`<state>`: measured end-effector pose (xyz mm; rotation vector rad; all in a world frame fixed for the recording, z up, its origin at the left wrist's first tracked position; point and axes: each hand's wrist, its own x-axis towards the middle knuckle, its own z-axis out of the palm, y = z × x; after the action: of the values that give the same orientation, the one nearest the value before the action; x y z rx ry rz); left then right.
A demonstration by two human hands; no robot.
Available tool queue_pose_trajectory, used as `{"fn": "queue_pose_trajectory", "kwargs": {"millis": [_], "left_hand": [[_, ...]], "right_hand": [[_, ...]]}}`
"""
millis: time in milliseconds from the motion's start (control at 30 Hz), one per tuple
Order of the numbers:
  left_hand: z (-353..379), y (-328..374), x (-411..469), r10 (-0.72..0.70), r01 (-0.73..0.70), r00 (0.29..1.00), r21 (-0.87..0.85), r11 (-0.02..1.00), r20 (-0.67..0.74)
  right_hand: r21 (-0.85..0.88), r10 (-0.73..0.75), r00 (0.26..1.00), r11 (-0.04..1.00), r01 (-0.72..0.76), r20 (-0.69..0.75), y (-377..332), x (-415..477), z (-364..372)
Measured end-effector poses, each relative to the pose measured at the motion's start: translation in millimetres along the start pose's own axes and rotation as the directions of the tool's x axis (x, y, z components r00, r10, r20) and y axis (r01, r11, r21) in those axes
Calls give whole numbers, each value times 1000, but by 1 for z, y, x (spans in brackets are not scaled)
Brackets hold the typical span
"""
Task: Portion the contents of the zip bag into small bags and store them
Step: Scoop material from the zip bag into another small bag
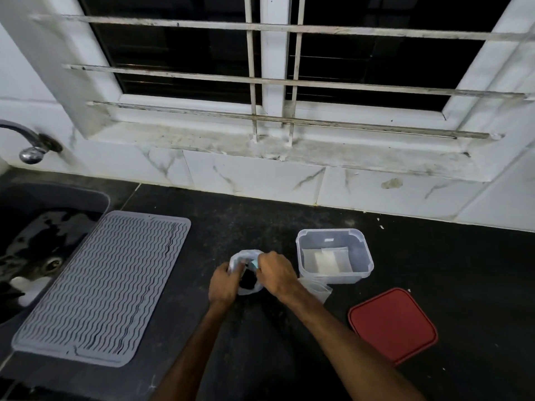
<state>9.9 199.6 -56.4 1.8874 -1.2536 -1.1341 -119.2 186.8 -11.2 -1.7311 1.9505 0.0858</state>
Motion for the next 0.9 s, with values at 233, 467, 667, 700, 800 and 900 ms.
{"fn": "queue_pose_trajectory", "kwargs": {"millis": [233,467,667,700,800,900], "left_hand": [[6,-3,-2,70,-73,996,-75,994,-54],[9,-3,1,101,-99,995,-88,991,24],[7,-2,7,128,-128,992,12,992,-21],[6,-1,8,140,-139,990,21,990,-36],[3,-5,10,149,-148,985,29,989,-82],[1,-4,9,176,-177,978,5,984,-109]], "right_hand": [[246,96,989,967,-65,-116,7,-7,21],[416,139,974,908,-55,-176,5,-15,23],[545,160,983,834,-88,-87,3,-13,26],[561,151,985,824,-82,-79,2,-13,25],[578,129,991,812,-79,-46,1,-12,26],[604,142,990,790,-100,-22,-2,-11,29]]}}
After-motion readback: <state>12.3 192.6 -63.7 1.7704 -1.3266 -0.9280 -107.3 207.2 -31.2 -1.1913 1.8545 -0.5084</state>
